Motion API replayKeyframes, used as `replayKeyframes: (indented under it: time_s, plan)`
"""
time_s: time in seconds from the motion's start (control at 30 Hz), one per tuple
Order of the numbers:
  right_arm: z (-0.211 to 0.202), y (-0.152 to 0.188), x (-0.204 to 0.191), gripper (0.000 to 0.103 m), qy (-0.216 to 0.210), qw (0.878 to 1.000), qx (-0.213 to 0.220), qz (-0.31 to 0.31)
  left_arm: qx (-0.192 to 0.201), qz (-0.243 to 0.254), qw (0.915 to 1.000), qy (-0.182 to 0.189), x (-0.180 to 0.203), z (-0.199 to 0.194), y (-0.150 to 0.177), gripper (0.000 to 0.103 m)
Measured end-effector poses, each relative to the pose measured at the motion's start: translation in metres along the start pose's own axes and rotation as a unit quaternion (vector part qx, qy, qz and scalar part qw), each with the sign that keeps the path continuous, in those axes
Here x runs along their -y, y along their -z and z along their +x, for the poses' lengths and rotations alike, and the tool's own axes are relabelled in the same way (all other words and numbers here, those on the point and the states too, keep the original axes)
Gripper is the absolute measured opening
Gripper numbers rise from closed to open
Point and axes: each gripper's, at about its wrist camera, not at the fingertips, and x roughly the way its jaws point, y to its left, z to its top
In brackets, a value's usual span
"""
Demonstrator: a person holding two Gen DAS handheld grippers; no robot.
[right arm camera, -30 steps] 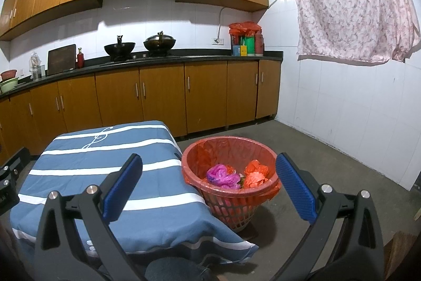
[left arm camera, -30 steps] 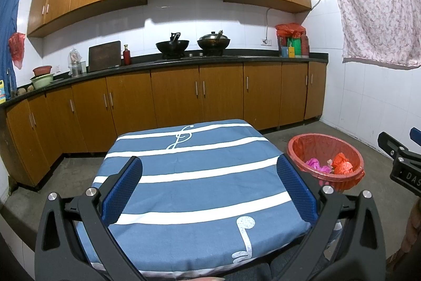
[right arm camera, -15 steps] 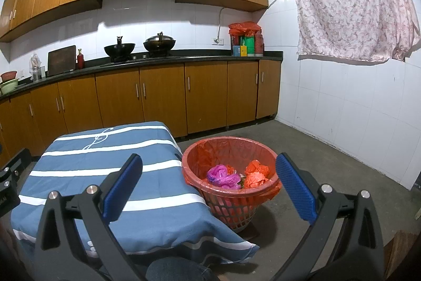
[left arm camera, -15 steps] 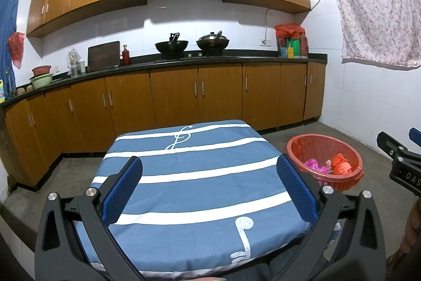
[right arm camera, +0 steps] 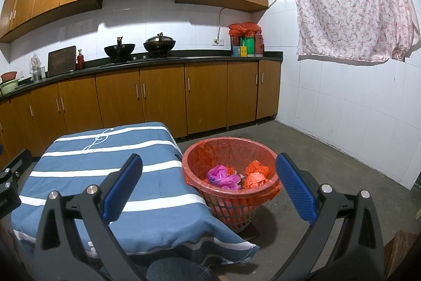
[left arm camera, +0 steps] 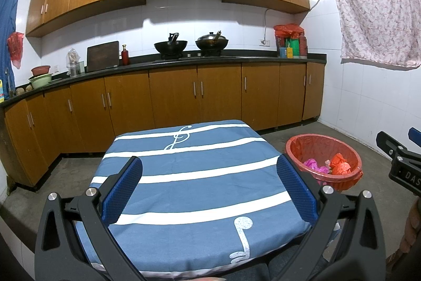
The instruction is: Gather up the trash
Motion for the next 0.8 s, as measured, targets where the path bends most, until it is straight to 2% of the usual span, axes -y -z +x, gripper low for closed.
replayKeyframes:
  time_s: [0.8]
  plan:
    - [-0.0013, -0.0014, -0.0023, 0.099, 0.0, 1.0, -0.001, 0.001, 0.005, -0.003, 1.0, 0.004, 0.0033, -0.0004, -0.0003, 0.101]
